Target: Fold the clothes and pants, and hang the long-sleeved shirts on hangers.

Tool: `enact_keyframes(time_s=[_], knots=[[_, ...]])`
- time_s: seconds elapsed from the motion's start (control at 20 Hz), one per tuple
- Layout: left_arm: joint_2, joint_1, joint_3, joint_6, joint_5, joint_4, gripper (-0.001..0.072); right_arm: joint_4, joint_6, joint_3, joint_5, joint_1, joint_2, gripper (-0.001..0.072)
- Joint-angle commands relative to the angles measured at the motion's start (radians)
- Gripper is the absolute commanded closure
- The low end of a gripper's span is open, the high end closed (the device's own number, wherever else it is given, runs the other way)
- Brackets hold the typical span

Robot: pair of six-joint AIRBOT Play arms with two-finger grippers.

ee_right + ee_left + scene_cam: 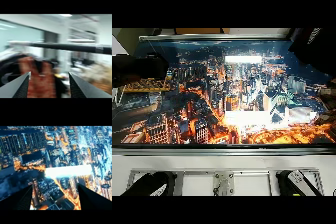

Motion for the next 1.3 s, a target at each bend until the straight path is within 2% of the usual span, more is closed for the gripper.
enact_keyframes(time_s=[0.0,0.1,0.2,0.3,0.4,0.55,0.75,0.8,0.85,0.9,0.95,1.0,1.25], knots=[[-0.016,0.000,-0.003,0.000,0.007,0.000,0.0132,0.015,0.158,-0.008,0.555,0.024,0.025,0.0171],[-0.029,0.000,-0.038,0.000,0.040,-0.012,0.0132,0.006,0.269,-0.048,0.753,0.112,0.014,0.0171],[0.011,0.000,-0.185,-0.016,0.195,-0.132,0.0132,-0.094,0.303,-0.141,0.826,0.331,0.015,0.0171],[0.063,0.000,-0.380,-0.019,0.361,-0.273,0.0132,-0.334,0.396,-0.267,0.819,0.669,0.014,0.0172],[0.050,0.000,-0.446,-0.018,0.408,-0.353,0.0132,-0.503,0.436,-0.428,0.774,0.982,0.014,0.0172],[0.019,0.000,-0.447,-0.018,0.412,-0.414,0.0132,-0.523,0.435,-0.539,0.716,1.170,0.014,0.0172],[-0.006,-0.001,-0.447,-0.018,0.407,-0.420,0.0132,-0.519,0.436,-0.565,0.697,1.244,0.008,0.0173],[-0.006,-0.001,-0.447,-0.018,0.407,-0.420,0.0132,-0.518,0.436,-0.565,0.697,1.244,0.007,0.0205],[-0.005,-0.001,-0.447,-0.018,0.405,-0.419,0.0133,-0.519,0.436,-0.565,0.697,1.243,0.008,0.0350],[-0.005,-0.001,-0.447,-0.018,0.404,-0.418,0.0248,-0.519,0.436,-0.565,0.697,1.243,0.008,0.0567],[-0.005,-0.001,-0.447,-0.018,0.397,-0.418,0.0644,-0.519,0.436,-0.565,0.697,1.243,0.008,0.0674],[-0.005,0.000,-0.447,-0.017,0.389,-0.417,0.0677,-0.519,0.435,-0.565,0.697,1.243,0.008,0.0674],[-0.005,0.000,-0.447,-0.018,0.394,-0.417,0.0677,-0.519,0.435,-0.565,0.697,1.243,0.007,0.0674]])
